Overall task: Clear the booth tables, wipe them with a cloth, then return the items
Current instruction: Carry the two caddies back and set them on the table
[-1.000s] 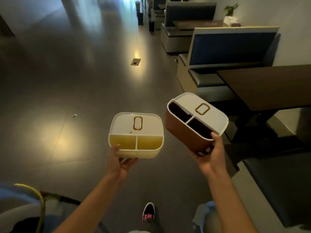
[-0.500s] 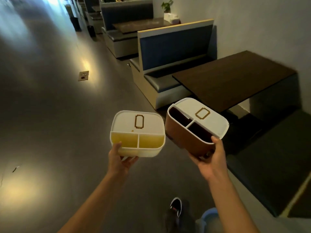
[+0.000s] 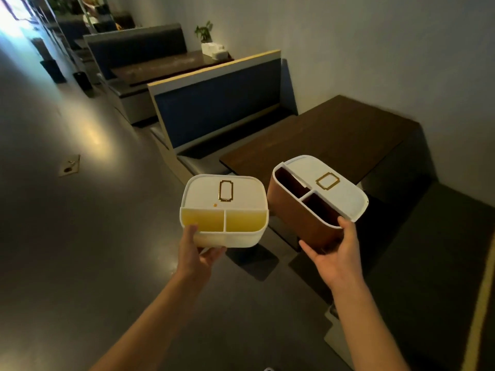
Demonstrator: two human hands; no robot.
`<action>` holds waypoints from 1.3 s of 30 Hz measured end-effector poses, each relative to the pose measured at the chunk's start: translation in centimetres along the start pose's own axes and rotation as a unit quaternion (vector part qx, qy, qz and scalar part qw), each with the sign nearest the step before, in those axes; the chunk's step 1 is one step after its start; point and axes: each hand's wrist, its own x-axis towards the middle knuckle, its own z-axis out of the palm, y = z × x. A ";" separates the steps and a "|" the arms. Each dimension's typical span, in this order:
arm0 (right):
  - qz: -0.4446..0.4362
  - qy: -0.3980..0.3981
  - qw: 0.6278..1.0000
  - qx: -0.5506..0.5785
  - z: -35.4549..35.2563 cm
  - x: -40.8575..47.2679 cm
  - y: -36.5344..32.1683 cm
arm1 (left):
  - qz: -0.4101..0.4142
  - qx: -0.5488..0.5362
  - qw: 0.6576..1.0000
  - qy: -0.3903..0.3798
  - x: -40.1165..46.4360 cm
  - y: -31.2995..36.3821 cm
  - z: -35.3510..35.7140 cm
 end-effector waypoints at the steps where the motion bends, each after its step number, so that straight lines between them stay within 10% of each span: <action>1: -0.004 0.002 1.000 0.009 0.4 1.5 -1.1 | -0.001 0.001 1.000 -0.003 1.1 0.0 2.1; 11: -0.041 0.013 0.998 -0.044 3.2 13.5 -7.1 | -0.063 -0.018 0.998 -0.013 10.8 -1.5 17.3; 19: -0.015 0.093 0.978 0.185 8.5 26.8 -10.3 | -0.110 -0.032 0.993 -0.039 21.5 -1.7 29.1; 39: 0.036 0.211 0.971 0.109 11.9 53.8 -18.4 | -0.109 -0.028 0.993 -0.038 36.7 -9.9 50.0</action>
